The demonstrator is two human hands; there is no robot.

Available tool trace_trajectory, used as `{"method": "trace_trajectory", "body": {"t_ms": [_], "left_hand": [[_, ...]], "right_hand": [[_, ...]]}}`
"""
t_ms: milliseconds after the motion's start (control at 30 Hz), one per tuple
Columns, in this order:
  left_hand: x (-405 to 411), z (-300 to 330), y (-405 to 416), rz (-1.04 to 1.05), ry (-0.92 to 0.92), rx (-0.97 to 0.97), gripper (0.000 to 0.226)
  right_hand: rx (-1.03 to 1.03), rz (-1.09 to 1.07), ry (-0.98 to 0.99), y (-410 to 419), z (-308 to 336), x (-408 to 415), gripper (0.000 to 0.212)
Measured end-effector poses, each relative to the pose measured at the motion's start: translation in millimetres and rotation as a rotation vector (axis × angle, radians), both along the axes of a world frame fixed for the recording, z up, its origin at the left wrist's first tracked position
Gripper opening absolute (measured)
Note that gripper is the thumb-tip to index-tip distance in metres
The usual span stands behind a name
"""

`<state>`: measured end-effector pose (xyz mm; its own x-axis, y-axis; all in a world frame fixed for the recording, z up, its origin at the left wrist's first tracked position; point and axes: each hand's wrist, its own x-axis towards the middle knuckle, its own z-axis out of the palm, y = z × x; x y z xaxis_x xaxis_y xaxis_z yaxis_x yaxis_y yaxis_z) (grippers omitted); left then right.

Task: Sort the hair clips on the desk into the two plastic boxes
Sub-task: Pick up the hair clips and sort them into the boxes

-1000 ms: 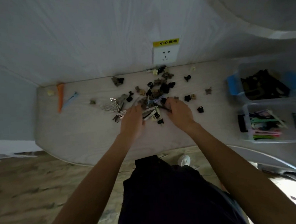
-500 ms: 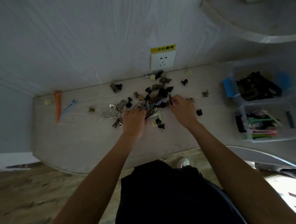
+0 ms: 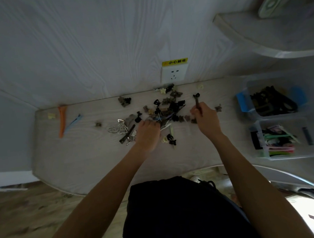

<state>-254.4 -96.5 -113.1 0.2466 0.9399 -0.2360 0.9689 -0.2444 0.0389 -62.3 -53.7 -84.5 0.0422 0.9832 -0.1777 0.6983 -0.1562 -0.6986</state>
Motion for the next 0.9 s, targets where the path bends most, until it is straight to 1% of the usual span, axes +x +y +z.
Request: {"method": "trace_trajectory", "body": {"t_ms": [67,100,200,267,300,367,433,500,567,667,733,833,900], "left_hand": [[-4.2,-3.8,-3.3,0.0,-0.057,0.015,0.031],[-6.6,-5.8,-4.3,0.016,-0.108,0.025,0.03],[-8.5,-1.0,-3.1,0.058,-0.256,0.075,0.022],[-7.4,6.5,-3.1,0.144,-0.382,0.071,0.024],[-7.3,10.4,-3.5,0.182,-0.471,0.074,0.024],[-11.6,17.3,-3.4,0.282,-0.62,0.085,0.021],[-22.5,15.5,-2.2,0.389,-0.663,0.062,0.026],[-36.4,14.7,0.7,0.434,-0.637,0.1,0.025],[-46.5,16.4,6.3,0.456,-0.552,0.113,0.021],[-48.9,17.9,14.7,0.389,-0.393,0.089,0.029],[-45.9,17.8,18.7,0.346,-0.326,0.05,0.035],[-36.9,16.0,28.6,0.372,-0.302,-0.005,0.04],[-23.9,11.8,33.5,0.35,-0.273,-0.045,0.048]], "right_hand": [[-0.016,-0.007,-0.037,-1.6,1.8,2.5,0.02],[-0.029,0.023,-0.089,-4.6,1.8,2.0,0.021],[-0.124,0.168,-0.344,-17.4,-10.3,-6.2,0.029],[-0.189,0.244,-0.515,-23.5,-21.0,-13.0,0.039],[-0.188,0.274,-0.584,-25.3,-24.1,-16.1,0.038],[-0.138,0.299,-0.644,-27.5,-25.9,-19.8,0.029],[-0.1,0.282,-0.586,-29.8,-25.0,-21.8,0.026],[-0.115,0.26,-0.479,-30.8,-22.3,-26.1,0.027],[-0.185,0.274,-0.409,-30.3,-23.3,-33.2,0.028],[-0.284,0.339,-0.461,-30.3,-30.8,-43.5,0.035],[-0.309,0.375,-0.498,-29.9,-35.1,-48.7,0.041],[-0.279,0.402,-0.487,-29.2,-34.6,-51.6,0.031],[-0.25,0.375,-0.415,-29.1,-31.9,-47.2,0.024]]}}
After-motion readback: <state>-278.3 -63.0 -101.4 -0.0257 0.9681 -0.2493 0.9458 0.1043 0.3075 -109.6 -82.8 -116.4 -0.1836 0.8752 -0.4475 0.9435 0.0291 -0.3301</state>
